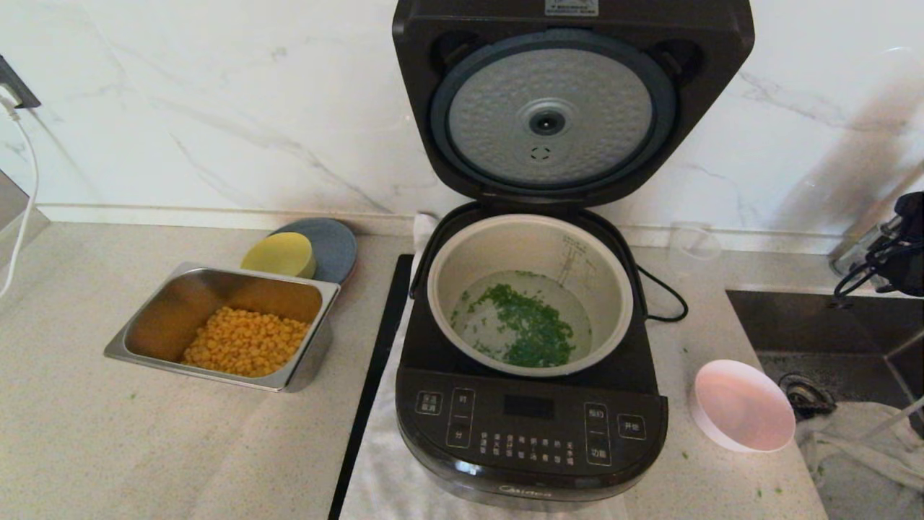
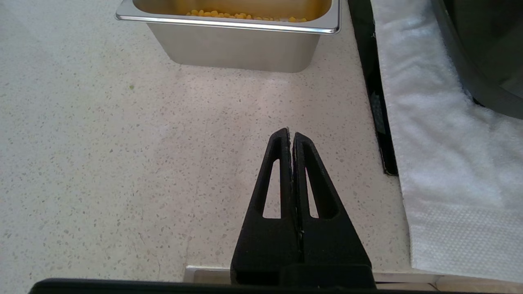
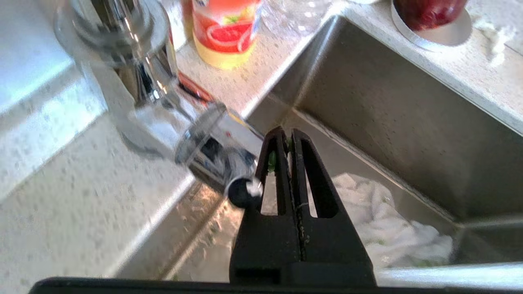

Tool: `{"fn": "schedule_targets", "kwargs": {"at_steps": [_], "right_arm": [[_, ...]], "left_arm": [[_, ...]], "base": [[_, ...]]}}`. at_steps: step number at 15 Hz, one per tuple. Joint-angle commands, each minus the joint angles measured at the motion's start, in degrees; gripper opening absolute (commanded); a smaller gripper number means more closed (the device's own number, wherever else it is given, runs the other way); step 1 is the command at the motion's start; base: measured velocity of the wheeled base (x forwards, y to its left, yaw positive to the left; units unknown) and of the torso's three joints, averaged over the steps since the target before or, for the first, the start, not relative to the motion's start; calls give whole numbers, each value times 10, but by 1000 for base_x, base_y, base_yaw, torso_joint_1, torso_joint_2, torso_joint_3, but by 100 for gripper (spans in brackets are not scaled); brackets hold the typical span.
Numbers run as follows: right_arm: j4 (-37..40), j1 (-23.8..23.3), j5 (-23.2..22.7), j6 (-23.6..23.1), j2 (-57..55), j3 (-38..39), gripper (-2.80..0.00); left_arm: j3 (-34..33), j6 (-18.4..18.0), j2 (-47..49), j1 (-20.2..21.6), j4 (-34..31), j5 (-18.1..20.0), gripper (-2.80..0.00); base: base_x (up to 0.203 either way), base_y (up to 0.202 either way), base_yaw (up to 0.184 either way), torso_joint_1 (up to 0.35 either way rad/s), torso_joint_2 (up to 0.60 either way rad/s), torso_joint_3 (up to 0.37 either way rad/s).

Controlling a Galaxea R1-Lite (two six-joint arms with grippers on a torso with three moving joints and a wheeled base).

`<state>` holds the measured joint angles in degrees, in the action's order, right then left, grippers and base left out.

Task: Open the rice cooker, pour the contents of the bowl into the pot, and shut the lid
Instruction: Turn off the tap

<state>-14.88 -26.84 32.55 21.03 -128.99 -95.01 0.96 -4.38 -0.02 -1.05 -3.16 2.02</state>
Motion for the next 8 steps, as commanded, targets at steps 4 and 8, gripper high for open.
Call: {"fn": "schedule_targets", "kwargs": {"at_steps": [4, 8], "right_arm": [[-2, 4, 5, 2, -34, -45, -280], [-1, 17, 6, 1, -26, -53, -280]], "left_arm": [[0, 0, -1, 0, 0, 0, -280], [0, 0, -1, 0, 0, 0, -280]], "base": [[0, 0, 0, 0, 0, 0], [0, 0, 0, 0, 0, 0]]}}
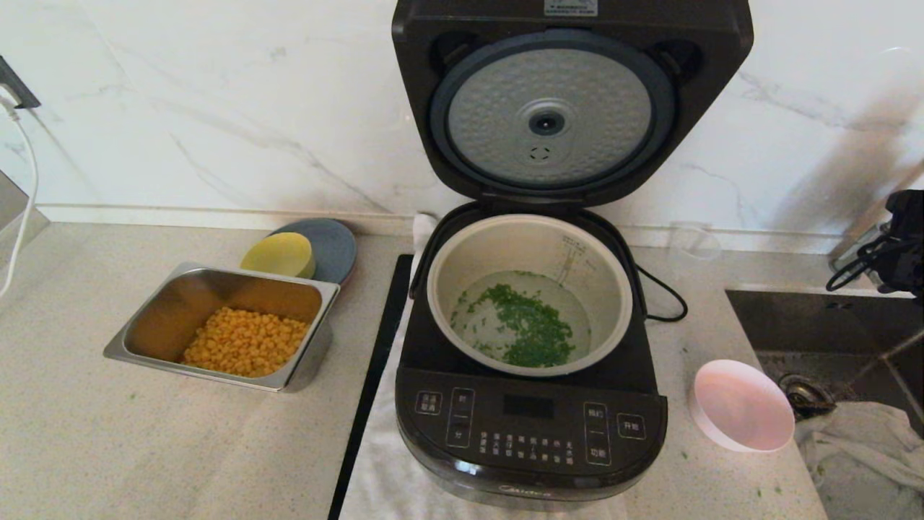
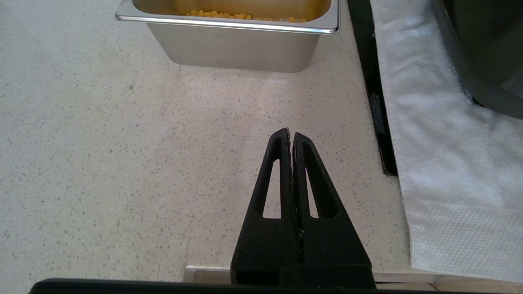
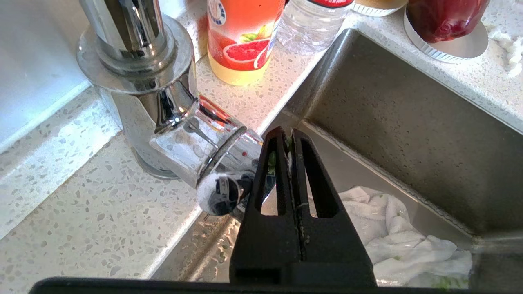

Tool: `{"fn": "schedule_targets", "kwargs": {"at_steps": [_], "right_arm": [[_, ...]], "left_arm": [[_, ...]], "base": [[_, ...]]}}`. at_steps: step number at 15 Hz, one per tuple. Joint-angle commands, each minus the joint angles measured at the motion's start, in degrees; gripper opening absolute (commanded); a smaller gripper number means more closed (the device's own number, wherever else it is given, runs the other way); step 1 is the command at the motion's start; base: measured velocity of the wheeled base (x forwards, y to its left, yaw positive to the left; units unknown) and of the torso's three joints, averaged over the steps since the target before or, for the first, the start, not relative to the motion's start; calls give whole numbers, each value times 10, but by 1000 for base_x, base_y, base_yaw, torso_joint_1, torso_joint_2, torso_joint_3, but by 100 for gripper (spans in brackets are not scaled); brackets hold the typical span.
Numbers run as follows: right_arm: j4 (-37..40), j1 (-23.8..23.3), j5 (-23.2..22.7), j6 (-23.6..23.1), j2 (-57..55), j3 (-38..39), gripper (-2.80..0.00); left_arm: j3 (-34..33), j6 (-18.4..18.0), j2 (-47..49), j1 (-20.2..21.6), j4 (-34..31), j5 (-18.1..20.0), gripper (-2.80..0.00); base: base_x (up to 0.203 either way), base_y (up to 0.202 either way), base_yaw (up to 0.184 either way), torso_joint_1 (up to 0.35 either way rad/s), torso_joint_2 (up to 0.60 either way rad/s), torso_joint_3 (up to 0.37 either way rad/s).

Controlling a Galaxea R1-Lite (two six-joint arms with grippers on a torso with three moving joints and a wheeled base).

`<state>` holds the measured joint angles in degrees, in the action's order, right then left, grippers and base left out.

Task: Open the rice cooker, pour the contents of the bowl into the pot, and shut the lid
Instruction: Turn off the tap, then close the rice cooker

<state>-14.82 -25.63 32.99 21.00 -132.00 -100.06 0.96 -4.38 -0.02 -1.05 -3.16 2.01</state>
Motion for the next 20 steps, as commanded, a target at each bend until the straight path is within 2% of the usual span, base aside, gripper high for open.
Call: {"fn": "schedule_targets", "kwargs": {"at_steps": [1, 3, 6, 9, 11, 13, 16, 17, 20], "right_arm": [[-1, 9, 2, 1, 8, -2, -280], [-1, 9, 17, 5, 31, 14, -280], [-1, 10, 12, 7, 118, 96, -280], [8, 22, -13, 8, 228, 177, -280], [44, 41, -51, 9, 306, 213, -280], [123, 65, -139, 16, 392, 233, -280], [260, 127, -353, 25, 472, 215, -280], [278, 149, -398, 27, 478, 193, -280], [284, 199, -450, 46, 466, 124, -280]], "left_arm": [[0, 0, -1, 0, 0, 0, -280], [0, 0, -1, 0, 0, 0, -280], [0, 0, -1, 0, 0, 0, -280], [0, 0, -1, 0, 0, 0, -280], [0, 0, -1, 0, 0, 0, -280], [0, 0, -1, 0, 0, 0, -280], [0, 0, -1, 0, 0, 0, -280], [0, 0, -1, 0, 0, 0, -280], [0, 0, -1, 0, 0, 0, -280]], "base": [[0, 0, 0, 0, 0, 0], [0, 0, 0, 0, 0, 0], [0, 0, 0, 0, 0, 0], [0, 0, 0, 0, 0, 0], [0, 0, 0, 0, 0, 0], [0, 0, 0, 0, 0, 0], [0, 0, 0, 0, 0, 0], [0, 0, 0, 0, 0, 0], [0, 0, 0, 0, 0, 0]]}}
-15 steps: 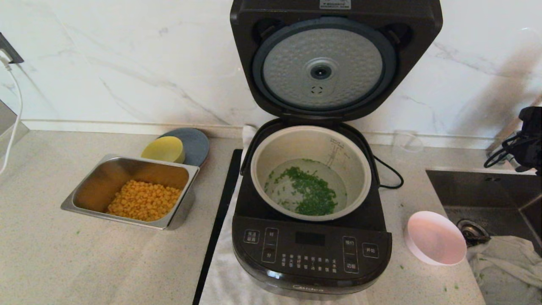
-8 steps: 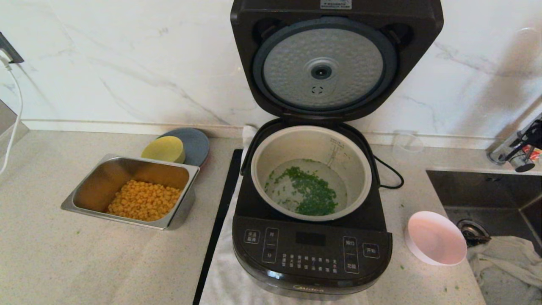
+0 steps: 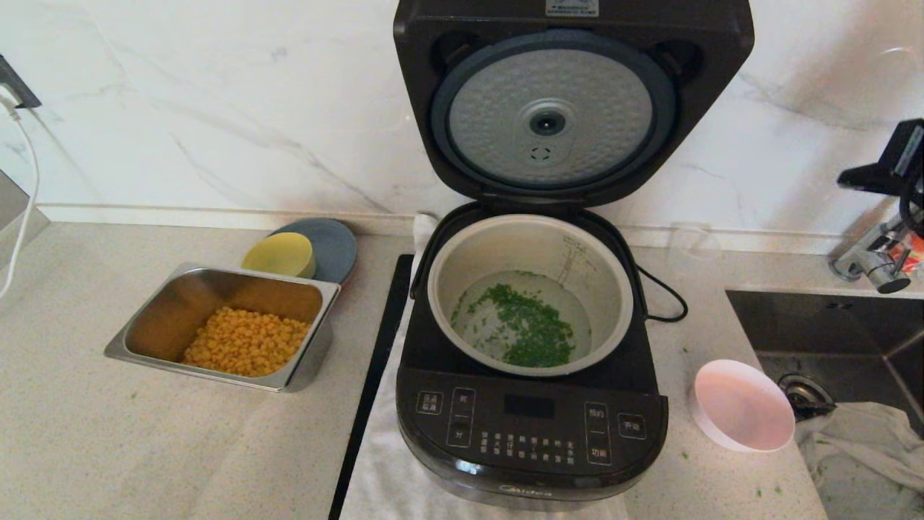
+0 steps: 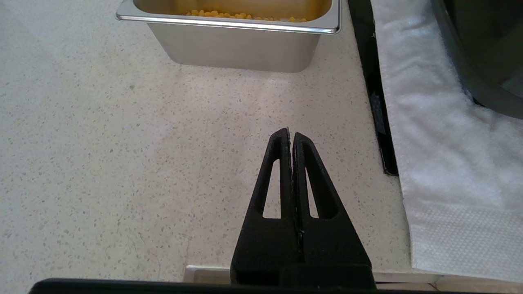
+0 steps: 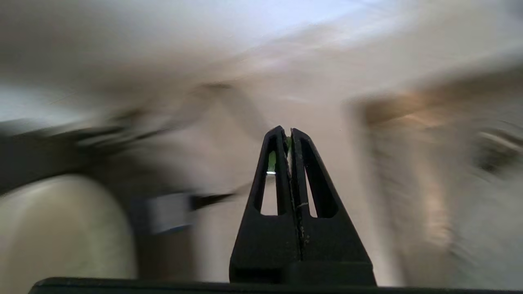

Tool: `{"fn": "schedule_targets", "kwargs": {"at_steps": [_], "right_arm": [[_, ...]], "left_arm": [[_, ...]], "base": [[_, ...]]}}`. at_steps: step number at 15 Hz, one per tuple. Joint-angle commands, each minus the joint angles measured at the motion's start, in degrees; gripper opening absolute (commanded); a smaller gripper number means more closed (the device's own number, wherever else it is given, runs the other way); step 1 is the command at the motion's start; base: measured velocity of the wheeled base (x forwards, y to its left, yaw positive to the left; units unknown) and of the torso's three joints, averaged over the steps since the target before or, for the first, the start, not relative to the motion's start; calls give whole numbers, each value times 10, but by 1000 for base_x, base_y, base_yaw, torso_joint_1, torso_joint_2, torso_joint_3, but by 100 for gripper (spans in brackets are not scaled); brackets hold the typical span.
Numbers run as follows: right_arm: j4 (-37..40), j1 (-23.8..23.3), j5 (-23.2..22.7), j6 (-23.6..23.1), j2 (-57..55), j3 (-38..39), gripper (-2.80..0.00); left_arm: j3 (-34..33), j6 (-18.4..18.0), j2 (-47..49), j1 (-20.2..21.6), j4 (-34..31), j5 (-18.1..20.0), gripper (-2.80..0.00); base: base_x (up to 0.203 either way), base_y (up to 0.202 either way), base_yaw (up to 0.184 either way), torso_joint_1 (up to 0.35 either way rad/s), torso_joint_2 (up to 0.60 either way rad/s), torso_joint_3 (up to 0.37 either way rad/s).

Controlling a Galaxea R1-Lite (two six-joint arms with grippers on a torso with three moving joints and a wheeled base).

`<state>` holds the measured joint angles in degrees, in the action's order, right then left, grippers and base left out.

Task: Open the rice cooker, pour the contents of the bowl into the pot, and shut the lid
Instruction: Close the rice cooker

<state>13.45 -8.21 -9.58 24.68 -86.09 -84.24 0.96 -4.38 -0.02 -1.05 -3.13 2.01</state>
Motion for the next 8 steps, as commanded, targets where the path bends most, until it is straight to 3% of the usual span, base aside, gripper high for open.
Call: {"fn": "schedule_targets", "kwargs": {"at_steps": [1, 5, 8], "right_arm": [[2, 36, -48, 26, -3, -62, -280], [-6, 48, -203, 106, -51, -158, -280], [-53, 48, -275, 156, -64, -179, -280]], "left_arm": [[0, 0, -1, 0, 0, 0, -280], [0, 0, -1, 0, 0, 0, -280], [0, 0, -1, 0, 0, 0, -280]], "base": [[0, 0, 0, 0, 0, 0], [0, 0, 0, 0, 0, 0], [0, 0, 0, 0, 0, 0]]}}
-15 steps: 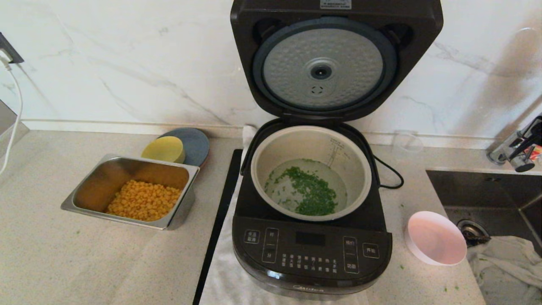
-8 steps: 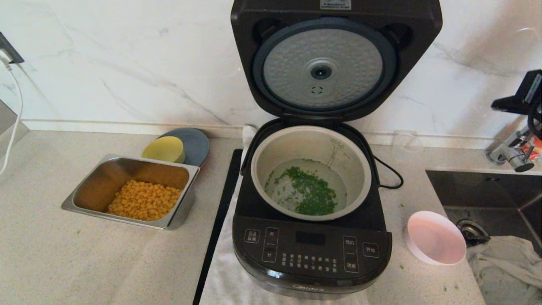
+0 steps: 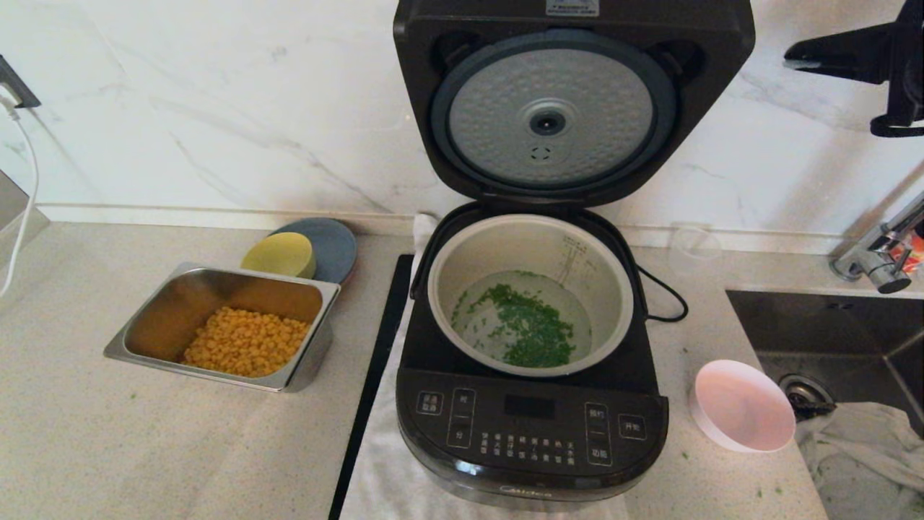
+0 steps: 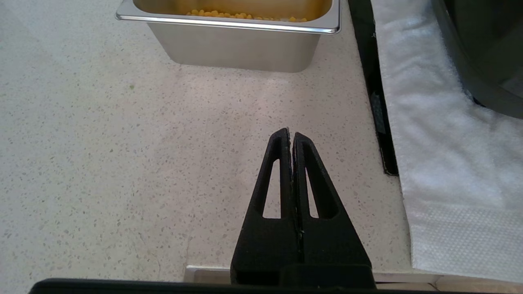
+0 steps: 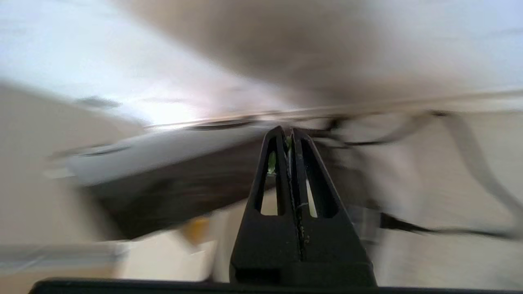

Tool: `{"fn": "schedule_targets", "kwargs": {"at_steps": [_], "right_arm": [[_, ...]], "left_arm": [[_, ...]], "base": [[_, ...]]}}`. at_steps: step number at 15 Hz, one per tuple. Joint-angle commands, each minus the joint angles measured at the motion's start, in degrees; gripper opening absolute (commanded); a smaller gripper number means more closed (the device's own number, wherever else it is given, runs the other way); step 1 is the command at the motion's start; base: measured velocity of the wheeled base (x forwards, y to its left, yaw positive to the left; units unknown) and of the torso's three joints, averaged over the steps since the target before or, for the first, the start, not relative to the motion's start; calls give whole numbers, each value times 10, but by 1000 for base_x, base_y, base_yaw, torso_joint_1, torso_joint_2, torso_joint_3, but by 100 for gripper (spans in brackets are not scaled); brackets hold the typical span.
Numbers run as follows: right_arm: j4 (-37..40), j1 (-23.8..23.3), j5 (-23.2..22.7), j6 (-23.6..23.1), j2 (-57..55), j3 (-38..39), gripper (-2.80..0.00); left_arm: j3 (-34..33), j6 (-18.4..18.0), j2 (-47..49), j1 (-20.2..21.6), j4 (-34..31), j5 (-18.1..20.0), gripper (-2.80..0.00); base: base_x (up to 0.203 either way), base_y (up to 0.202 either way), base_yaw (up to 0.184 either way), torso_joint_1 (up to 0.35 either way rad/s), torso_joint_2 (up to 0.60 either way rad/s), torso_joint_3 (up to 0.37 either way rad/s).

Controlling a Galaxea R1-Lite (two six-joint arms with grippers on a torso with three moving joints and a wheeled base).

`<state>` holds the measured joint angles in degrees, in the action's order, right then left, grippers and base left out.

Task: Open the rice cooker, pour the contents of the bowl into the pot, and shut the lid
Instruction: Close the rice cooker

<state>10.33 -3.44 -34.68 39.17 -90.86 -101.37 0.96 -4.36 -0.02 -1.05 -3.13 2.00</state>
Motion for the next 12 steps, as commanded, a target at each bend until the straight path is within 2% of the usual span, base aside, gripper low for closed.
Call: {"fn": "schedule_targets", "kwargs": {"at_steps": [1, 4, 12], "right_arm": [[-56, 1, -44, 25, -23, -8, -280], [-153, 26, -64, 80, -58, -16, -280], [-231, 84, -61, 84, -112, -43, -280]], "left_arm": [[0, 0, -1, 0, 0, 0, -280], [0, 0, -1, 0, 0, 0, -280], [0, 0, -1, 0, 0, 0, -280]], "base": [[0, 0, 0, 0, 0, 0], [0, 0, 0, 0, 0, 0], [0, 0, 0, 0, 0, 0]]}}
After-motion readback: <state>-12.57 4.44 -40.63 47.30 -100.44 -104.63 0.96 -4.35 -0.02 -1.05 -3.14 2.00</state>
